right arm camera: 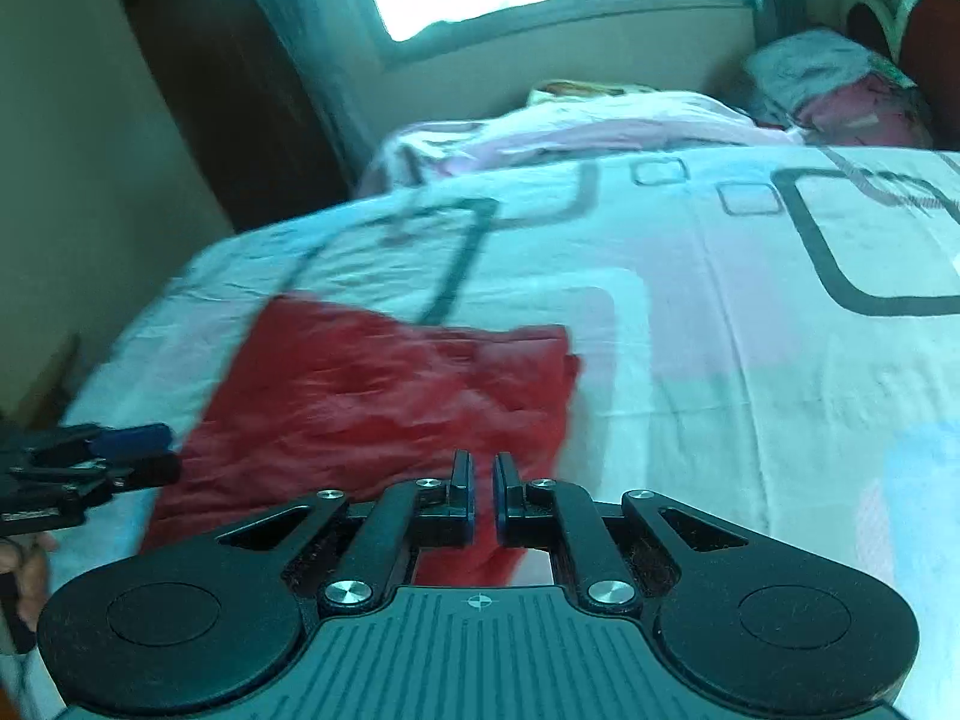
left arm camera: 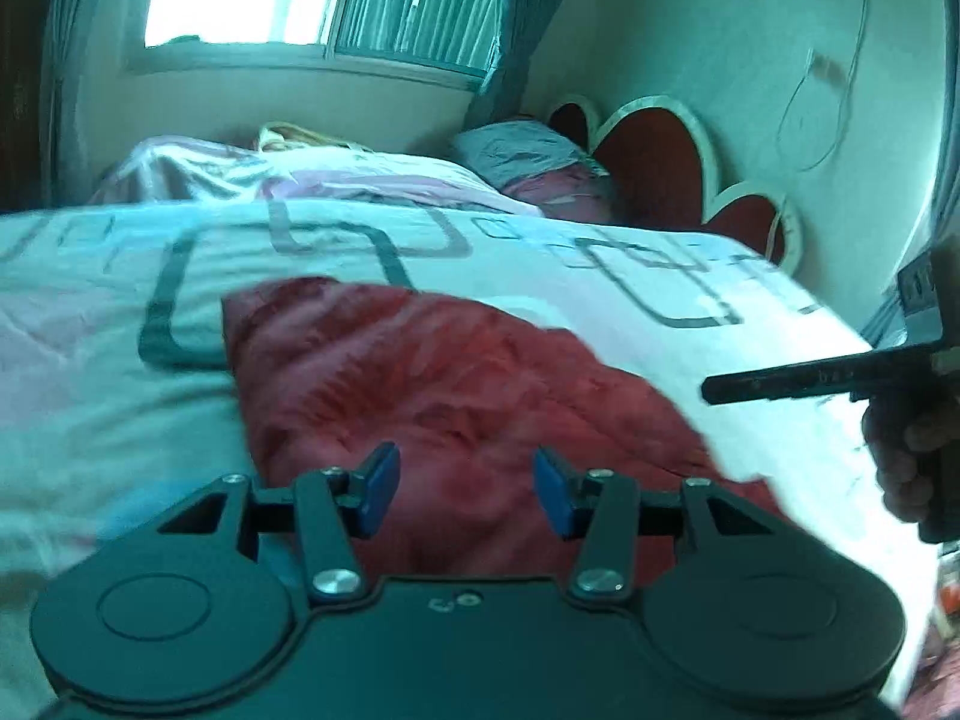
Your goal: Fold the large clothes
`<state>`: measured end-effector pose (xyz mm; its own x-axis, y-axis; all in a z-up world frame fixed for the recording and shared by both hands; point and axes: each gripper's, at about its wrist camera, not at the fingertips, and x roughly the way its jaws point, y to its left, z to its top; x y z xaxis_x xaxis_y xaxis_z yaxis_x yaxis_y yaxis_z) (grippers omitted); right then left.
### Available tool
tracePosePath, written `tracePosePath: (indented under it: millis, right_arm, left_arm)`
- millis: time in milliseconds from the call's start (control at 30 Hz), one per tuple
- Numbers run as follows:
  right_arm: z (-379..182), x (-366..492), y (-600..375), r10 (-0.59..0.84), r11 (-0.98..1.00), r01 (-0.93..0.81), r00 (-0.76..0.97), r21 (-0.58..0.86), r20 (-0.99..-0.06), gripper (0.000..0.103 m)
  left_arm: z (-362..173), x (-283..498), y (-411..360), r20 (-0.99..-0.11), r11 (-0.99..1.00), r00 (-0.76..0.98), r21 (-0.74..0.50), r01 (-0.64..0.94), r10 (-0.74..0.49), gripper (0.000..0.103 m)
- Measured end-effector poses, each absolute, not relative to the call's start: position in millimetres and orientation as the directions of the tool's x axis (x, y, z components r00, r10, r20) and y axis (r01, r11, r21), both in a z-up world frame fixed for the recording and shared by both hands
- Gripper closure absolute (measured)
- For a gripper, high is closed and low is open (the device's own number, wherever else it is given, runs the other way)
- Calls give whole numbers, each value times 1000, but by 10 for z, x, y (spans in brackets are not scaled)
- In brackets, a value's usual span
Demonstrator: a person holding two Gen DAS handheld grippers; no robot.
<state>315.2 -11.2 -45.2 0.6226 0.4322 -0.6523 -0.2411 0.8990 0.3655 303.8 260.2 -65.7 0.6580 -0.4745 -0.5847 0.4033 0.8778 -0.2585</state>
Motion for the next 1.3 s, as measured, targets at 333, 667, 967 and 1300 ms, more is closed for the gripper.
tracePosePath:
  millis: [333,667,967,1300]
  right_arm:
    - [-559,2435,324,446,889,-359,540,284,-714,95]
    - [-1037,2460,372,422,900,-332,509,281,-750,95]
    - [-1045,2384,318,414,900,-352,499,259,-761,95]
    - [-1058,2385,313,425,893,-365,496,263,-757,95]
  left_arm:
    - [-870,2422,2311,-683,907,615,-180,382,-394,56]
    - [-1023,2244,2278,-692,942,657,-104,319,-299,55]
    - [-1033,2128,2261,-689,966,683,-100,240,-241,55]
    - [-1056,2084,2195,-682,971,701,-56,233,-207,55]
